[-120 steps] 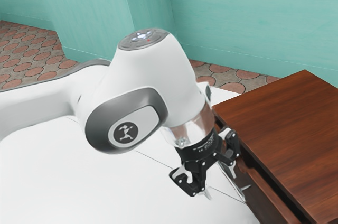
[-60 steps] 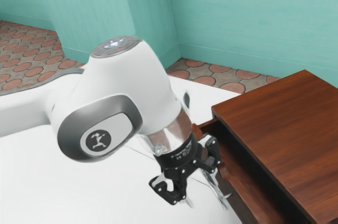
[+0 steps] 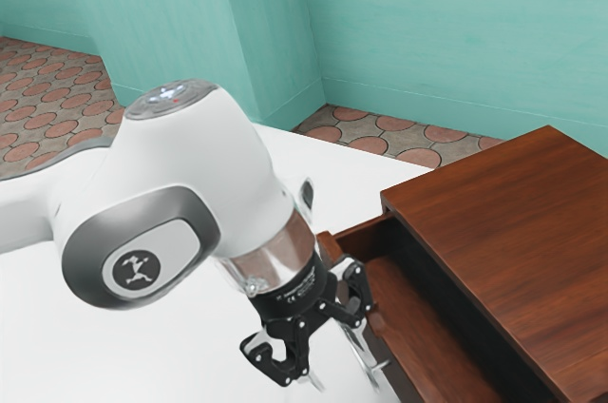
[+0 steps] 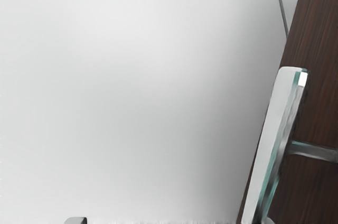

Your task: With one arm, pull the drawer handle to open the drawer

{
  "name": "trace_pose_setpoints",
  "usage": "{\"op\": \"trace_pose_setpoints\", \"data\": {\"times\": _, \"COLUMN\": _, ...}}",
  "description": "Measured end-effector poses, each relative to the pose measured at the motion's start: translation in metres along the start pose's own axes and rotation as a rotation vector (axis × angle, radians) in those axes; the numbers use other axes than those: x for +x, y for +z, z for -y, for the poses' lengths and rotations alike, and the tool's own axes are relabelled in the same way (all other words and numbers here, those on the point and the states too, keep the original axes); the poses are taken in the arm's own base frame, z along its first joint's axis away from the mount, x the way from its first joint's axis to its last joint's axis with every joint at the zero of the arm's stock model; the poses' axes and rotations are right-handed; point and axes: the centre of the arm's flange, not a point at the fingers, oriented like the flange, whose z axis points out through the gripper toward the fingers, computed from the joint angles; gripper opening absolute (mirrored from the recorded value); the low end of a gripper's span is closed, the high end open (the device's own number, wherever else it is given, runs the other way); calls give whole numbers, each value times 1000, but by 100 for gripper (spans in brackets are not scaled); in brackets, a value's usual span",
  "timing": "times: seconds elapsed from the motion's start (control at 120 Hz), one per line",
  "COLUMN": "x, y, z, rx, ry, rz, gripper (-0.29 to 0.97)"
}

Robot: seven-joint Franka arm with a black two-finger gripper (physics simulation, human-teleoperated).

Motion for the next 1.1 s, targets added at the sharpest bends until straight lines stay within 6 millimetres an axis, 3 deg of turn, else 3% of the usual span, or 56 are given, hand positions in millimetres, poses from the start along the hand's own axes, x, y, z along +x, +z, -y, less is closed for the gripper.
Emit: {"op": "trace_pose_setpoints", "data": {"times": 1.1, "x": 16, "y": -19, "z": 50, "rx": 25, "ry": -39, "rz": 26, "gripper": 37}}
